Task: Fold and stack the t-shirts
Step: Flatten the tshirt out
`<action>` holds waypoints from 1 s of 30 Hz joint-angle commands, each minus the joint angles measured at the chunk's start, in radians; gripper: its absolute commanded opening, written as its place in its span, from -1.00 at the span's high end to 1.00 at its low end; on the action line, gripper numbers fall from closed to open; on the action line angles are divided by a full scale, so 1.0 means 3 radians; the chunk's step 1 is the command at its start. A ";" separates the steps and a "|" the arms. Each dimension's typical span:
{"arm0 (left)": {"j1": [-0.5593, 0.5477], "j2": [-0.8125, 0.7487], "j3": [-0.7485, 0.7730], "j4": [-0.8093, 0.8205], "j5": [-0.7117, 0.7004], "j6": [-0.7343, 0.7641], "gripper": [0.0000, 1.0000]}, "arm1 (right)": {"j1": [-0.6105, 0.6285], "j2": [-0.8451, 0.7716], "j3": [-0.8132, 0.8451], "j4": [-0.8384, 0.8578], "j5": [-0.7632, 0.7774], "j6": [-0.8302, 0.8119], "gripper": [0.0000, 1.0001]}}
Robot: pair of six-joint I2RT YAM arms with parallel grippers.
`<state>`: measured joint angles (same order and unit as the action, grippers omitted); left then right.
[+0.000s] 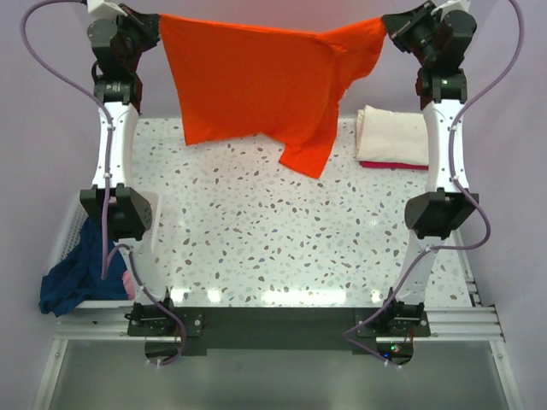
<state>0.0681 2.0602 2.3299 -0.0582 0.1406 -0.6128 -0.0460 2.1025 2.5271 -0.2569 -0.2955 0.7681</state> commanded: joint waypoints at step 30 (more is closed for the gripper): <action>0.0203 -0.2761 -0.5618 -0.0368 -0.0119 -0.0391 1.00 | -0.0026 -0.2610 -0.6070 -0.0304 0.0473 -0.0289 1.00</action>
<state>0.1421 1.2999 0.6647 -0.1146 0.2115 -0.7647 -0.0479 1.4021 0.7490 -0.3237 -0.1940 0.7315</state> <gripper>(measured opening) 0.018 0.011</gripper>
